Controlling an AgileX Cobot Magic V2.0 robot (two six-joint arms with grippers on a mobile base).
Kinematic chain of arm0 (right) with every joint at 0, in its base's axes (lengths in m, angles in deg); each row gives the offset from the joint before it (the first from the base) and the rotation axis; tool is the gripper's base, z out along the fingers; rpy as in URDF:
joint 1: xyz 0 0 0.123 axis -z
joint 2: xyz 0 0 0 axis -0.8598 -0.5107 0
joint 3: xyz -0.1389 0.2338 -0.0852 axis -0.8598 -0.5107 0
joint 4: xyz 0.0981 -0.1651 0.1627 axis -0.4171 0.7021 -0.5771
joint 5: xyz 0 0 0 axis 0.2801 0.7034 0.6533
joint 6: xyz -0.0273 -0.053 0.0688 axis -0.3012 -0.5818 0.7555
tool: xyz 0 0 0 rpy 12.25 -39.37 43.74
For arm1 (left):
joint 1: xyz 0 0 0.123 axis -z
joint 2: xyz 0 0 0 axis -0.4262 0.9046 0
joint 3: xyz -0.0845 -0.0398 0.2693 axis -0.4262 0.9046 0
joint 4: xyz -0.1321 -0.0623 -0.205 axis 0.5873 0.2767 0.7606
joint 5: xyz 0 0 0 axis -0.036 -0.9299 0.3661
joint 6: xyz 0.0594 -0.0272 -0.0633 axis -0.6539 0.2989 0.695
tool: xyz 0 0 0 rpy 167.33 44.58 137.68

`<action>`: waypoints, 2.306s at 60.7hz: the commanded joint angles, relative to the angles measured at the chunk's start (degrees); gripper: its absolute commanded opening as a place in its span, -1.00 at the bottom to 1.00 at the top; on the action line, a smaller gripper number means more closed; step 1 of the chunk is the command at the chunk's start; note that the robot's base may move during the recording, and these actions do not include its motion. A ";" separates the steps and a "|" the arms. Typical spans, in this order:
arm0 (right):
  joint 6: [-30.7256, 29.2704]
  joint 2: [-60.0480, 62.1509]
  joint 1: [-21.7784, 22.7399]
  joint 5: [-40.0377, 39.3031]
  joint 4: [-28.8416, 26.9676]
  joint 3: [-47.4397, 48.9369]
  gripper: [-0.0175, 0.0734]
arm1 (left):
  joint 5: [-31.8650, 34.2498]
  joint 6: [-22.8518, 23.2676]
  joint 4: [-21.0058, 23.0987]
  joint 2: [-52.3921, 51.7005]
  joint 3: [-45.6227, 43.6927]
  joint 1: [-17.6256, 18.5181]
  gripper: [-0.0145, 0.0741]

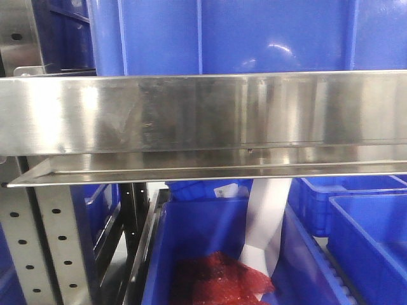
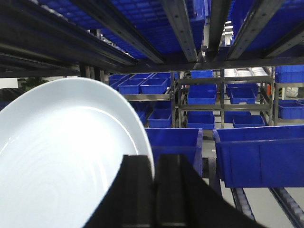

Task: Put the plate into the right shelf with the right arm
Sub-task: 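Open the right gripper to release the plate and withdraw it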

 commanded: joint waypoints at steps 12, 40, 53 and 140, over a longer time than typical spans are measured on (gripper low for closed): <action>-1.38 -23.65 0.25 0.16 0.80 22.41 -0.50 | 5.11 0.34 -0.01 -0.58 0.43 0.13 -0.78; -5.82 -49.65 -1.46 0.52 0.80 36.39 -0.50 | 5.11 0.34 -0.01 -0.58 0.43 0.13 -0.78; -5.82 -56.57 -1.58 -0.59 0.80 36.34 -0.50 | 5.11 0.34 -0.01 -0.58 0.43 0.13 -0.78; -5.81 -19.01 -1.58 15.33 -1.46 19.42 -0.51 | 5.11 0.34 -0.01 -0.58 0.43 0.13 -0.78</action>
